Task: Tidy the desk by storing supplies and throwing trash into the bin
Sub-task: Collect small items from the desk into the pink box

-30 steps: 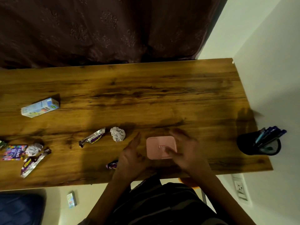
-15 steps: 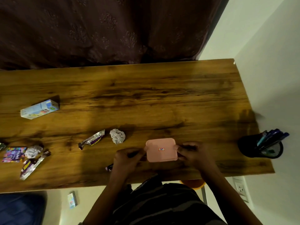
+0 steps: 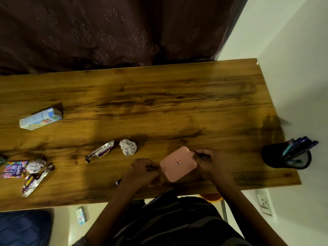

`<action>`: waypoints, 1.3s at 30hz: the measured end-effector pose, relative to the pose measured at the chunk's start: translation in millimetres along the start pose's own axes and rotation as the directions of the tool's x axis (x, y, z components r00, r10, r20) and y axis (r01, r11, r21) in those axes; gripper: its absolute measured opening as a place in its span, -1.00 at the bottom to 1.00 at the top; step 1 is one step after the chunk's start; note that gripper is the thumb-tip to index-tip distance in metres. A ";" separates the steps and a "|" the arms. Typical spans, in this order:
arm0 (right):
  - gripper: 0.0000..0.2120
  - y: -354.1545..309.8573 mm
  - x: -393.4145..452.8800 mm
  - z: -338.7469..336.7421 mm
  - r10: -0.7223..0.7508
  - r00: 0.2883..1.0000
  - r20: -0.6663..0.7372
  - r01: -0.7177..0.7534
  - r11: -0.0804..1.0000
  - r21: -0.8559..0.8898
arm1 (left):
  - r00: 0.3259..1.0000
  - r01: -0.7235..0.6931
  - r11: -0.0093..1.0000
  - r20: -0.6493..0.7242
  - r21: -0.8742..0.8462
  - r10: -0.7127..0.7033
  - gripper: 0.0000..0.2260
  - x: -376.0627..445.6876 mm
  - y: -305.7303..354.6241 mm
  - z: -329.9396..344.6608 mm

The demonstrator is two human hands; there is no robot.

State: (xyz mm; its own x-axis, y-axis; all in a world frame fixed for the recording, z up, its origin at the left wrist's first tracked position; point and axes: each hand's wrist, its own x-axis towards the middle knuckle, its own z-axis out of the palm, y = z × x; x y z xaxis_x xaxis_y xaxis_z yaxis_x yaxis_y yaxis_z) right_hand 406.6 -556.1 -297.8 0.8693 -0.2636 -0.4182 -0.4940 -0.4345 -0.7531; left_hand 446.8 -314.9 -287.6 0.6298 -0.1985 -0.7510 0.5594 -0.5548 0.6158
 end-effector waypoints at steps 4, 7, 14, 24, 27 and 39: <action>-0.86 -12.9 14.5 21.2 -0.135 0.990 -0.052 0.133 0.991 -0.023 | 0.948 0.070 0.995 0.305 0.066 -0.086 -0.86 -12.4 -3.7 22.4; -0.77 -19.9 16.0 30.4 -0.170 0.984 -0.060 0.169 0.985 -0.018 | 0.969 -0.008 0.966 0.241 0.257 -0.056 -0.67 -11.9 -14.1 33.4; -0.83 10.4 -15.9 6.7 0.019 1.000 -0.016 -0.017 0.995 0.094 | 0.974 -0.090 0.987 -0.196 0.137 0.116 -0.71 -8.4 -8.8 22.4; -0.86 11.5 -25.1 0.2 0.124 0.979 0.161 -0.172 0.925 0.338 | 0.974 -0.122 0.989 -0.201 -0.085 0.103 -0.89 8.9 -16.3 26.4; -0.84 13.4 -23.5 0.3 0.127 0.977 0.170 -0.179 0.921 0.345 | 0.975 -0.130 0.988 -0.194 -0.086 0.111 -0.90 8.2 -15.9 27.8; -0.91 16.3 -18.7 8.6 0.148 0.981 0.126 -0.186 0.907 0.379 | 0.964 -0.153 0.988 -0.226 -0.030 0.142 -0.89 12.2 -17.0 30.8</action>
State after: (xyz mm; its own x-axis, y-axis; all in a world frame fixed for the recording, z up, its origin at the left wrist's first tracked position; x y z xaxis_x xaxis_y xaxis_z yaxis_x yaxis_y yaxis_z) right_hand 382.4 -550.9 -306.6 0.7816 -0.2148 -0.5857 -0.6029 -0.0188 -0.7976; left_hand 428.4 -332.8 -314.6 0.8084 -0.0875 -0.5821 0.4724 -0.4937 0.7302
